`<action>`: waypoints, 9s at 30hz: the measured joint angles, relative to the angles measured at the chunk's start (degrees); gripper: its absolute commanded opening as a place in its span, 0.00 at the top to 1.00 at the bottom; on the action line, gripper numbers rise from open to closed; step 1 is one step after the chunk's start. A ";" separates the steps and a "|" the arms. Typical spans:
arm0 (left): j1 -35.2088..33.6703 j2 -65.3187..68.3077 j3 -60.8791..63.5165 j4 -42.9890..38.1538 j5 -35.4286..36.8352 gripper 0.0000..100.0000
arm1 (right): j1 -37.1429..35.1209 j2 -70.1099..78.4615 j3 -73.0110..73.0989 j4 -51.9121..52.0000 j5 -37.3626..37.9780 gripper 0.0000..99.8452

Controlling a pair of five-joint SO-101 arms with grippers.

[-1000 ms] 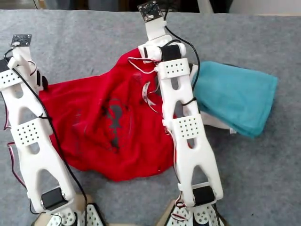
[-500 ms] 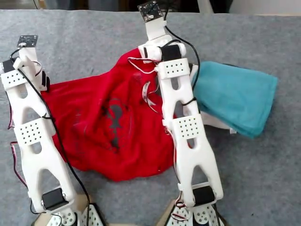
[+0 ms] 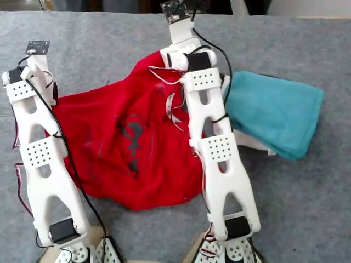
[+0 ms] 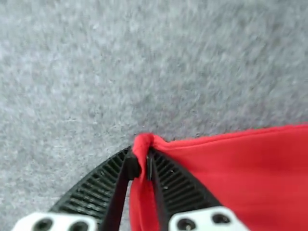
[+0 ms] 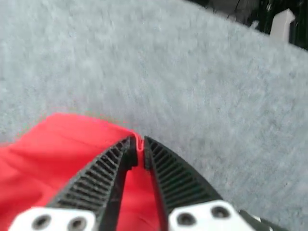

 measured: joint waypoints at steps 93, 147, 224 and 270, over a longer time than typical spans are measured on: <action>-10.37 -90.11 103.82 -34.37 11.43 0.97 | -9.23 -22.42 0.00 29.71 12.66 0.99; -24.97 -90.81 122.37 -33.05 -18.73 0.97 | -16.09 -52.92 73.67 26.02 23.82 0.99; -19.16 -44.31 77.10 -31.38 -5.89 0.97 | -31.82 -29.01 52.48 29.36 14.15 0.99; -20.31 -35.43 53.45 -21.19 -5.98 0.97 | -37.19 -28.13 60.92 25.58 17.93 0.99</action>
